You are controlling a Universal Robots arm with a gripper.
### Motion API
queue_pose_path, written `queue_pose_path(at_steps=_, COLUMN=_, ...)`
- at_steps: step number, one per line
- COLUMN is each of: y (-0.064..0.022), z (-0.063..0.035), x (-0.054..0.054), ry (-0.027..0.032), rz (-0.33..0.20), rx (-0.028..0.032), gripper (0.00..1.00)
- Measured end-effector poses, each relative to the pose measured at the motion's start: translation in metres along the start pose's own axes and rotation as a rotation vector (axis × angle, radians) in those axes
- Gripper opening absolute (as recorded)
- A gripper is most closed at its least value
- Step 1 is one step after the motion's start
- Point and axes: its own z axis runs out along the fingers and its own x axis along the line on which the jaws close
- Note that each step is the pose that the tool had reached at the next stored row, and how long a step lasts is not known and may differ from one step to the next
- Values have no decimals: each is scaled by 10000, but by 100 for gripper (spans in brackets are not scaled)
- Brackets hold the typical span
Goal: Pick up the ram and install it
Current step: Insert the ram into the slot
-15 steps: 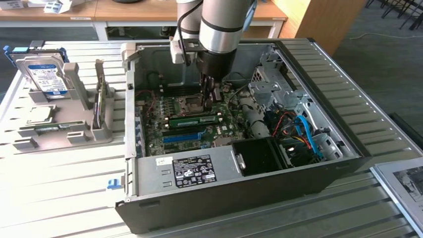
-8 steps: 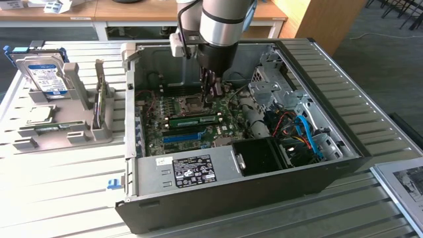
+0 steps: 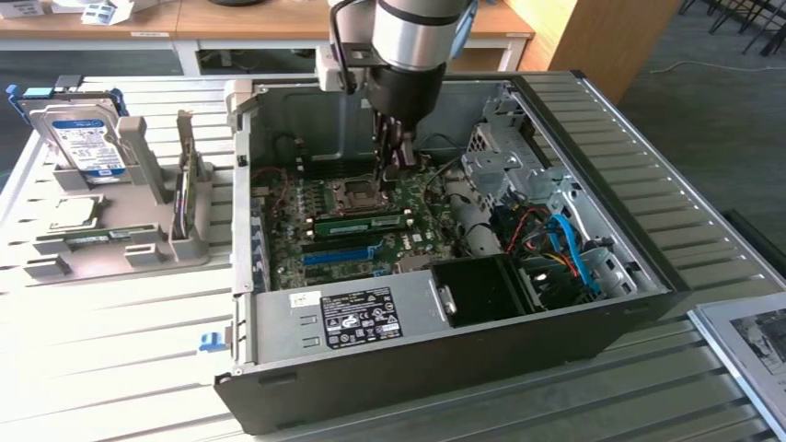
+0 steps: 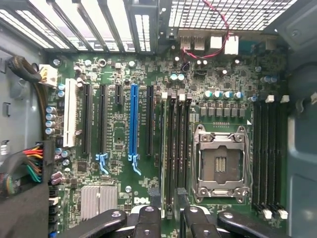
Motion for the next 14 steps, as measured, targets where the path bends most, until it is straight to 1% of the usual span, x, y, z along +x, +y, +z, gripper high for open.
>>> queue_pose_path(at_steps=14, y=7, z=-217, x=-4, ry=-1, rz=0, rx=1, gripper=25)
